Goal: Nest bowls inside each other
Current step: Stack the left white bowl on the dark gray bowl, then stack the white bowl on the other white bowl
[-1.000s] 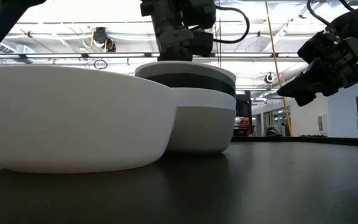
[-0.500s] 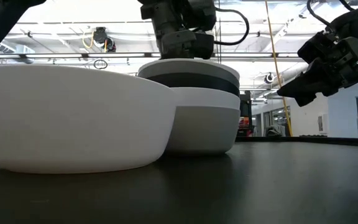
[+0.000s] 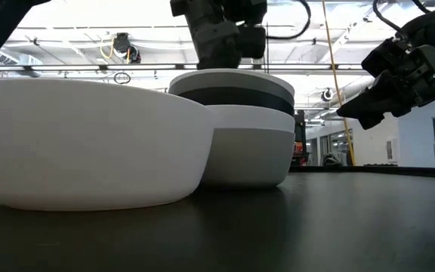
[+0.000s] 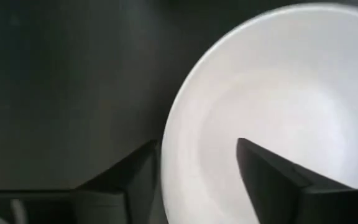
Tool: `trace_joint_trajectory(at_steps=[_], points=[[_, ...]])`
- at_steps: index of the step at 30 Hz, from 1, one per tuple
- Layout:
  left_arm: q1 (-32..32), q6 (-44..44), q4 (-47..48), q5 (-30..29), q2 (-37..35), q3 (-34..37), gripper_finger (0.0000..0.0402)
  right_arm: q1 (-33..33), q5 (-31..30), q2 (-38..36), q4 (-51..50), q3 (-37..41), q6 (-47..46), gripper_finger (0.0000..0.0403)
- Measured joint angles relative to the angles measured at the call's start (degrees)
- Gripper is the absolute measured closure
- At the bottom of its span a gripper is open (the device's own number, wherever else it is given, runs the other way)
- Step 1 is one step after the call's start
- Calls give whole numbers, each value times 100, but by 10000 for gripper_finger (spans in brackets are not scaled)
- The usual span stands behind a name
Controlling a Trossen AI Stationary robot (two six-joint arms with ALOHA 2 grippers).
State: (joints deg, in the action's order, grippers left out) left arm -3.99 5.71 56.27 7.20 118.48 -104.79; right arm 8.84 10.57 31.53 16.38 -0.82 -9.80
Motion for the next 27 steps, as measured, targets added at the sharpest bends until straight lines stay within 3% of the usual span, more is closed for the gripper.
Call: trace_joint_trajectory(at_steps=[9,16,20,23,27], points=[[-31,60,-55,-170,-816,-15,96,0,0,2,4,0,-57,342],[49,-46,-546,-190,-2048,189,99,0,2,3,-3,0,-128,342],[227,-24,-1299,-228,-2994,857,121,0,2,4,-27,-2,-141,342],[395,-177,-1657,-884,-3866,1598,138,0,6,4,-44,0,-122,342],[755,-487,-2663,-1848,-5276,3132,160,0,7,4,-44,-1,-98,342]])
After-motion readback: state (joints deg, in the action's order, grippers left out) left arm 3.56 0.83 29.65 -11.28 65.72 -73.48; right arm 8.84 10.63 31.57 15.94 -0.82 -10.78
